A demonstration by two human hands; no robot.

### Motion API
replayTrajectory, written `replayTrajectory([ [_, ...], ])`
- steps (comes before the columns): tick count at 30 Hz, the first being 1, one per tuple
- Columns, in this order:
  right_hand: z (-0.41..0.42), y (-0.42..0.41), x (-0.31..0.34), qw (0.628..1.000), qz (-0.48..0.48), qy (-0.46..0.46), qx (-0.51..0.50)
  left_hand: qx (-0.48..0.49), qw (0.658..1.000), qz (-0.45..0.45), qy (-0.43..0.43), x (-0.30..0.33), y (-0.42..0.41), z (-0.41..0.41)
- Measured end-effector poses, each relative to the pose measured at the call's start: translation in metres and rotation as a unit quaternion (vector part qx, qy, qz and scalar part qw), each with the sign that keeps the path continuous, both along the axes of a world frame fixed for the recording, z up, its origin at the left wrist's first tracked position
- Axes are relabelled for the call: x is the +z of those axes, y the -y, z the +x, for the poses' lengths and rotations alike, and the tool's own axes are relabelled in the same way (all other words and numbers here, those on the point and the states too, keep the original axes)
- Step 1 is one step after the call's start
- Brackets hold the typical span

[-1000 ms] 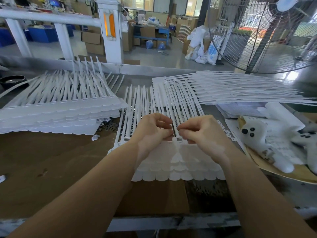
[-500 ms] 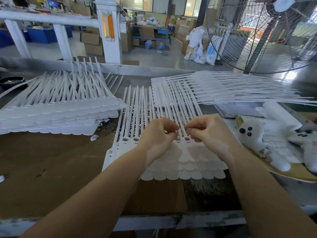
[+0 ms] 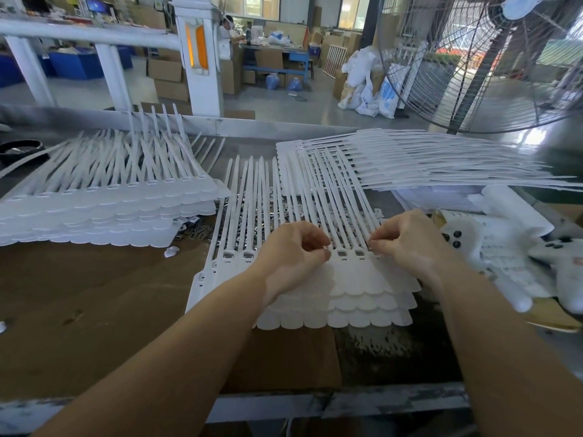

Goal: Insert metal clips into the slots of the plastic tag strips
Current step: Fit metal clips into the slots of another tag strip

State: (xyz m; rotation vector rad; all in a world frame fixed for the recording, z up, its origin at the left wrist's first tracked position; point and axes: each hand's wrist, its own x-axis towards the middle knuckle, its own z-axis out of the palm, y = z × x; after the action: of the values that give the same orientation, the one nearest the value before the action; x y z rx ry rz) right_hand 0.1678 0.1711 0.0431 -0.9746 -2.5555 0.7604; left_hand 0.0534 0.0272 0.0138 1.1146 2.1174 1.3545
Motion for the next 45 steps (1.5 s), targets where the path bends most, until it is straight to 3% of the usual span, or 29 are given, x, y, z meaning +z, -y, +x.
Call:
replayTrajectory([
  [14, -0.003, -0.006, -0.004, 0.997, 0.026, 0.078, -0.010, -0.011, 1.000, -0.002, 0.018, 0.002, 0.002, -0.002],
  [25, -0.001, -0.002, 0.000, 0.998, 0.036, 0.037, -0.027, 0.036, 0.999, 0.032, 0.015, 0.002, 0.006, -0.007],
  [30, -0.002, 0.000, -0.001, 0.998, 0.036, 0.009, -0.044, 0.135, 0.988, 0.013, -0.070, 0.004, 0.026, -0.031],
  [35, -0.006, 0.004, 0.000, 0.998, 0.038, -0.027, -0.045, 0.277, 0.934, -0.063, -0.216, 0.000, 0.055, -0.062],
  [40, -0.012, 0.010, -0.002, 0.998, 0.027, -0.036, -0.040, 0.251, 0.878, -0.259, -0.315, -0.005, 0.065, -0.079],
  [45, -0.014, 0.015, -0.005, 0.999, 0.032, -0.025, -0.032, 0.247, 0.870, -0.268, -0.331, -0.010, 0.065, -0.082],
])
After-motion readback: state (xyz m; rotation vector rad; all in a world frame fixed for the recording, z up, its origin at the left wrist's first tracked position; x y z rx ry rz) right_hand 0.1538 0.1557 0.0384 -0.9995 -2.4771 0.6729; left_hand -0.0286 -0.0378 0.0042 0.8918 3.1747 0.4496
